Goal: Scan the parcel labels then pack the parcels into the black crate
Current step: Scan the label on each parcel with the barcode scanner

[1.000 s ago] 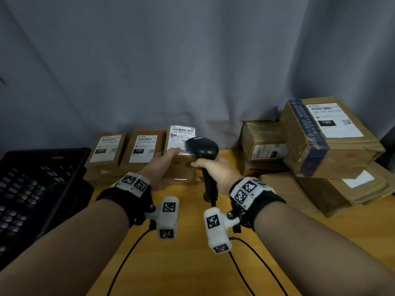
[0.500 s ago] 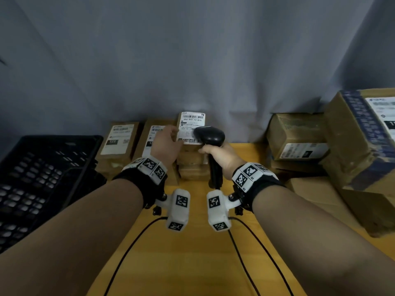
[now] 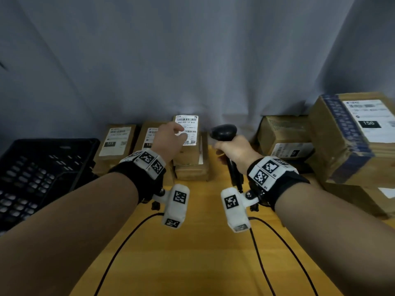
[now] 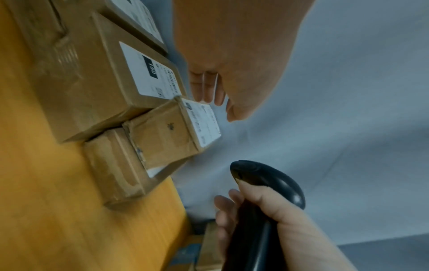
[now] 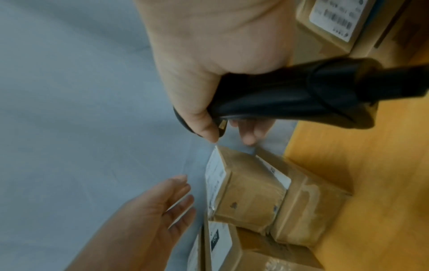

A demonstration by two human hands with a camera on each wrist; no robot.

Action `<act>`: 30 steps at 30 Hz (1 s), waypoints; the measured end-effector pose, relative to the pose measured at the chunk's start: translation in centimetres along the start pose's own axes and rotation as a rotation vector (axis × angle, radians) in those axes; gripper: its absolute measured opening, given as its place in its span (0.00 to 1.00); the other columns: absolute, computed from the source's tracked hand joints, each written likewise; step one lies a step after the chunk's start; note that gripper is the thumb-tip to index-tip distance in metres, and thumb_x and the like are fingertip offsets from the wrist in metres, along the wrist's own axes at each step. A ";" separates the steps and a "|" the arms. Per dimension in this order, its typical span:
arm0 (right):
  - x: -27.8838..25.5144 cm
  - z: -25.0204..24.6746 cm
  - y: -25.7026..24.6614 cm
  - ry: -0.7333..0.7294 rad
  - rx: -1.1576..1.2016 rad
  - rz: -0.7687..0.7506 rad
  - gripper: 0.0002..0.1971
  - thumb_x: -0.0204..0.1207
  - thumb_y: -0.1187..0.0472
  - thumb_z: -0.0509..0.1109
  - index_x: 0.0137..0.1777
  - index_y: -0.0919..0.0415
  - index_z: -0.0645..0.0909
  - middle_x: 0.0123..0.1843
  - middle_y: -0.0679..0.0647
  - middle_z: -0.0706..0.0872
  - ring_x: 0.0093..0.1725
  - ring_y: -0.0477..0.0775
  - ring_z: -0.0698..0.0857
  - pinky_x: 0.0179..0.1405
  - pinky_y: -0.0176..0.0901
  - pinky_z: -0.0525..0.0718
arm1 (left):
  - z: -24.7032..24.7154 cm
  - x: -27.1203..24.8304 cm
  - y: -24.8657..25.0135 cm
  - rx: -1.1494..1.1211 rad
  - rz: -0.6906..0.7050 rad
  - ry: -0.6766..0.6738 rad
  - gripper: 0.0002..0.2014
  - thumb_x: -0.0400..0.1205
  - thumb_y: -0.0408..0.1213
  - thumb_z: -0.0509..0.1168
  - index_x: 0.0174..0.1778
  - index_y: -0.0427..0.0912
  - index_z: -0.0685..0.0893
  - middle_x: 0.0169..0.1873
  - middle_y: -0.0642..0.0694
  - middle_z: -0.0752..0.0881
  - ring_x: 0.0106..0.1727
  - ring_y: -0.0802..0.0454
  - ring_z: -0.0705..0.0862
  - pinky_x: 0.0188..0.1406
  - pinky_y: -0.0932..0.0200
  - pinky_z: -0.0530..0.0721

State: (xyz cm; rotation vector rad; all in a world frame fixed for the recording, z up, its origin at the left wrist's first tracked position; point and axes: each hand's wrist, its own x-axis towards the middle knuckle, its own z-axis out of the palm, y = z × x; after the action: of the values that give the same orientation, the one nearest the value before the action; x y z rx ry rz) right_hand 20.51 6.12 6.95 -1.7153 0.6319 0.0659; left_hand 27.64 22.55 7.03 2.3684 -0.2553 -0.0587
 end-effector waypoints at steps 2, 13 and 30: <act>-1.4 -1.9 -0.4 0.021 0.006 -0.050 0.03 0.74 0.65 0.73 0.46 0.63 0.83 0.37 0.59 0.85 0.33 0.55 0.84 0.40 0.47 0.85 | -0.1 -0.5 1.7 -0.063 0.018 0.011 0.12 0.82 0.35 0.65 0.61 0.38 0.83 0.56 0.46 0.84 0.59 0.51 0.82 0.57 0.63 0.76; -8.1 -13.1 -2.8 0.310 0.026 -0.337 0.02 0.71 0.66 0.73 0.38 0.63 0.83 0.28 0.58 0.84 0.27 0.53 0.84 0.33 0.46 0.85 | 3.6 -3.9 11.3 -0.442 -0.002 -0.192 0.05 0.82 0.34 0.65 0.52 0.44 0.81 0.40 0.48 0.83 0.48 0.50 0.83 0.57 0.53 0.82; -9.5 -34.9 1.6 0.410 -0.108 -0.227 0.07 0.71 0.63 0.77 0.48 0.60 0.84 0.41 0.52 0.86 0.42 0.48 0.83 0.38 0.39 0.78 | 15.3 -9.6 26.4 -0.468 -0.260 -0.436 0.38 0.78 0.63 0.63 0.79 0.44 0.67 0.72 0.42 0.76 0.70 0.41 0.76 0.66 0.45 0.78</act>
State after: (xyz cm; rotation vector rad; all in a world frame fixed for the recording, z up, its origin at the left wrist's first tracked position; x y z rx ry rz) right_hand 1.52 -22.74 17.95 -1.9120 0.7358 -0.4281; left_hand 12.06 -4.55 13.79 1.8846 -0.1191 -0.6872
